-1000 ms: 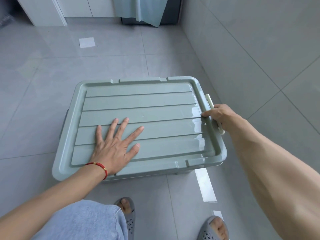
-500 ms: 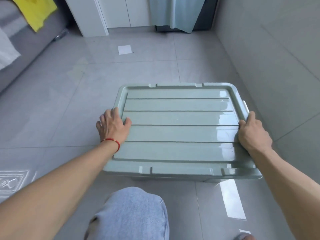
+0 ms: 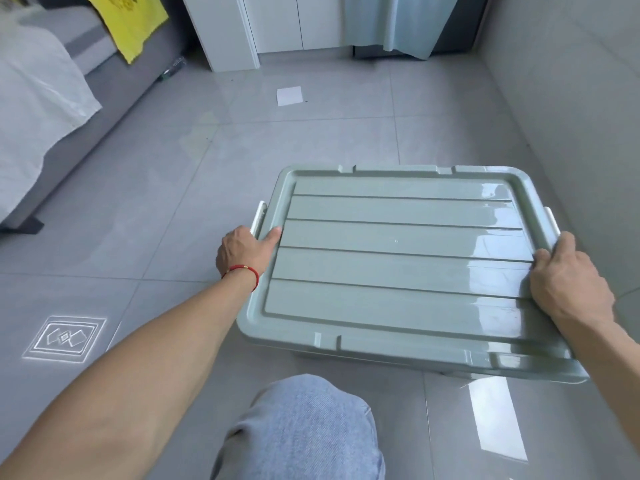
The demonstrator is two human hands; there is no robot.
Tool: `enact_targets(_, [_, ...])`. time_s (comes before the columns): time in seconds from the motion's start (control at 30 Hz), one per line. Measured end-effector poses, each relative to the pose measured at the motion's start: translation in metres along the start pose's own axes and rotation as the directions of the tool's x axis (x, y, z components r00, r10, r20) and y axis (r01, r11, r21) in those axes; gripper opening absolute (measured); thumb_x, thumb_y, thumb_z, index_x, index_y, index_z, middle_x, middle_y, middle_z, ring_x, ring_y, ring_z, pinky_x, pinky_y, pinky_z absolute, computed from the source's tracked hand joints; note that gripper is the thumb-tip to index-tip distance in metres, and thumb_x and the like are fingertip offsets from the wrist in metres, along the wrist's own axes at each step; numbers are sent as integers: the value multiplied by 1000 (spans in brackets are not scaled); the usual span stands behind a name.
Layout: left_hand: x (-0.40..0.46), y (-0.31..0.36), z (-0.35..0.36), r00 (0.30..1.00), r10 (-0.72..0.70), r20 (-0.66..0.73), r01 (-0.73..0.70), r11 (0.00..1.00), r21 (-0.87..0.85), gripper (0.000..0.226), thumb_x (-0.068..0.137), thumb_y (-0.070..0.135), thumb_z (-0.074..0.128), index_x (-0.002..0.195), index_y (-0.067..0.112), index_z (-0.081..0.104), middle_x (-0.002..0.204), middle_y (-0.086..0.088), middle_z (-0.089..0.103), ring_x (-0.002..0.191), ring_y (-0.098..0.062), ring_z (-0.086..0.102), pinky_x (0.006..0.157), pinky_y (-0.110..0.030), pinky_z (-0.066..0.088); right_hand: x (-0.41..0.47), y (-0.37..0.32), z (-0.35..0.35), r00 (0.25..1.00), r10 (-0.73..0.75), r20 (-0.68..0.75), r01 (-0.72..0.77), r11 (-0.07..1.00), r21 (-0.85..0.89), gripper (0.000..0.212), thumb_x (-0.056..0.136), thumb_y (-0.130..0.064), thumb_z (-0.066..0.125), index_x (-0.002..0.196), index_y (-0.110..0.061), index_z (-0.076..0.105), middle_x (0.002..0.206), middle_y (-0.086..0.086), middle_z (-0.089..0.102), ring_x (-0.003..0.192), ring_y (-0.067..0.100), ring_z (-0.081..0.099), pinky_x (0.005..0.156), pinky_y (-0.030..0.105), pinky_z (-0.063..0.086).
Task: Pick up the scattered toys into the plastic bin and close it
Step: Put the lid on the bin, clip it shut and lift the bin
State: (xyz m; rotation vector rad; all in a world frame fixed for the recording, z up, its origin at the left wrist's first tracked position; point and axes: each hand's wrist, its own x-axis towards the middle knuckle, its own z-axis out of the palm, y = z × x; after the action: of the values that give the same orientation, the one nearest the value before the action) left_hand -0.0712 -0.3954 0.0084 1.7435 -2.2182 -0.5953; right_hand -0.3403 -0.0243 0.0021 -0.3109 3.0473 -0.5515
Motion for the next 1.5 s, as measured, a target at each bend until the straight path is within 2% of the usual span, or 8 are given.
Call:
enact_targets(0.13, [1, 5, 4, 996, 66, -58, -56, 986, 159, 66, 85, 69, 56, 94, 3, 63, 105, -23, 66, 99, -44, 62, 75, -42, 46, 2, 2, -2, 1000, 0, 8, 0, 1000, 18, 20, 100, -35, 31, 97, -16, 30, 102, 27, 53, 83, 44, 51, 74, 50, 40])
enact_targets(0.47, [2, 4, 9, 963, 217, -158, -182, 961, 207, 54, 89, 53, 62, 79, 0, 55, 88, -28, 64, 83, -47, 60, 66, -42, 41, 3, 9, -6, 999, 10, 51, -18, 988, 151, 20, 99, -37, 42, 98, -19, 34, 90, 18, 60, 82, 43, 53, 71, 44, 43])
enact_targets(0.7, [12, 0, 3, 974, 18, 227, 2, 996, -86, 71, 90, 61, 56, 135, 7, 51, 134, -18, 58, 123, -40, 54, 103, -45, 45, 9, 12, -9, 984, 71, 164, -104, 974, 203, 36, 100, -38, 48, 121, -9, 45, 114, 19, 61, 90, 34, 48, 75, 39, 37])
enact_targets(0.97, [-9, 30, -13, 933, 57, 355, 80, 930, -359, 39, 77, 44, 79, 100, 14, 72, 101, -5, 72, 95, -25, 66, 84, -32, 49, -16, 48, -46, 929, 254, 269, -328, 902, 281, 26, 82, -21, 69, 106, -12, 64, 91, 12, 69, 82, 32, 64, 66, 32, 49])
enact_targets(1.1, [-24, 70, -36, 905, 166, 391, 32, 892, -452, 73, 53, 68, 82, 100, 12, 72, 104, -10, 74, 100, -31, 68, 96, -41, 53, -40, 75, -87, 888, 376, 264, -452, 815, 362, 13, 79, -11, 69, 91, -8, 69, 79, 13, 67, 74, 30, 61, 67, 32, 48])
enact_targets(1.2, [-38, 100, -52, 845, 247, 474, 66, 832, -551, 82, 43, 75, 83, 104, 22, 75, 109, -3, 74, 104, -30, 69, 97, -48, 53, -64, 93, -136, 867, 436, 243, -499, 774, 390, 16, 77, -18, 73, 88, -8, 70, 80, 15, 69, 77, 33, 66, 76, 39, 57])
enact_targets(1.3, [-64, 137, -70, 762, 364, 536, 55, 788, -613, 80, 50, 76, 80, 110, 23, 74, 112, -7, 73, 102, -33, 70, 97, -50, 52, -104, 113, -199, 868, 453, 203, -493, 742, 454, 30, 77, -33, 72, 76, -4, 65, 68, 13, 62, 61, 30, 59, 60, 32, 48])
enact_targets(1.5, [-118, 206, -91, 607, 569, 554, -92, 743, -662, 83, 59, 85, 68, 109, 18, 71, 97, -12, 71, 81, -32, 67, 76, -40, 54, -203, 142, -305, 847, 525, 86, -498, 724, 477, 75, 53, -62, 63, 95, -1, 66, 89, 20, 72, 77, 36, 70, 71, 44, 56])
